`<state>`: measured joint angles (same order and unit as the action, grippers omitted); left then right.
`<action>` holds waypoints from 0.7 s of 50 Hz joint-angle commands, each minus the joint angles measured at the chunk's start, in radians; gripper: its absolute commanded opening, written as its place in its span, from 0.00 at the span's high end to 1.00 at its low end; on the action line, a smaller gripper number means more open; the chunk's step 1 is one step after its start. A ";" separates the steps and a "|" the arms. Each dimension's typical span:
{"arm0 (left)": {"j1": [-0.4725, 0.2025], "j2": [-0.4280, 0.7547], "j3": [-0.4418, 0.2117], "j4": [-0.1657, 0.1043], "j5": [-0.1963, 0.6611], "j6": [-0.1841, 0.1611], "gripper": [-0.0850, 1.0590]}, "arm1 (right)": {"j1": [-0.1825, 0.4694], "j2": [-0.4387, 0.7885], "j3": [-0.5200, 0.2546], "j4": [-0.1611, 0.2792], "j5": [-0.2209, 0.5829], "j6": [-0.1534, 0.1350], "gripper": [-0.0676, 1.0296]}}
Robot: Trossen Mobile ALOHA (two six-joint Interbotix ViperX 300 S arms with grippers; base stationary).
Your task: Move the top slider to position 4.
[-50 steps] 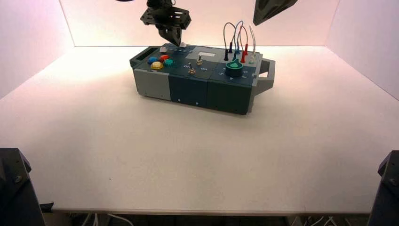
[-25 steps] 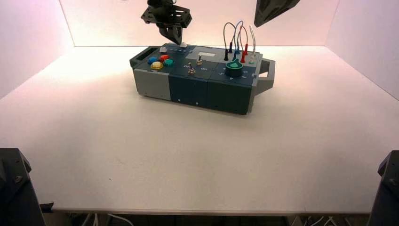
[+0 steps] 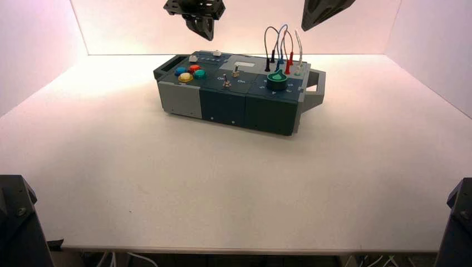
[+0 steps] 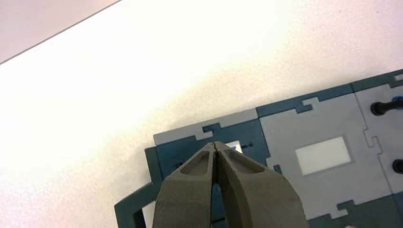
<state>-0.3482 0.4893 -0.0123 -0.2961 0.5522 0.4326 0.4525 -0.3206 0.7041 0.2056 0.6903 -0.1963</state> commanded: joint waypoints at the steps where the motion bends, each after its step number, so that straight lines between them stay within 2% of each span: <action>1: -0.006 -0.078 -0.029 -0.002 0.020 -0.006 0.95 | -0.002 -0.028 -0.014 0.005 -0.003 0.003 0.96; 12: -0.015 -0.146 0.002 -0.003 0.052 -0.025 0.95 | -0.005 -0.037 -0.009 -0.012 -0.002 -0.005 0.96; 20: -0.035 -0.193 0.040 -0.002 0.054 -0.025 0.95 | -0.005 -0.038 -0.005 -0.032 -0.002 -0.006 0.96; 35: -0.051 -0.264 0.095 -0.002 0.104 -0.026 0.95 | -0.005 -0.040 0.025 -0.040 0.006 -0.008 0.96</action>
<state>-0.3958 0.2853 0.0859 -0.2961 0.6504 0.4080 0.4510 -0.3405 0.7348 0.1687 0.6995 -0.1994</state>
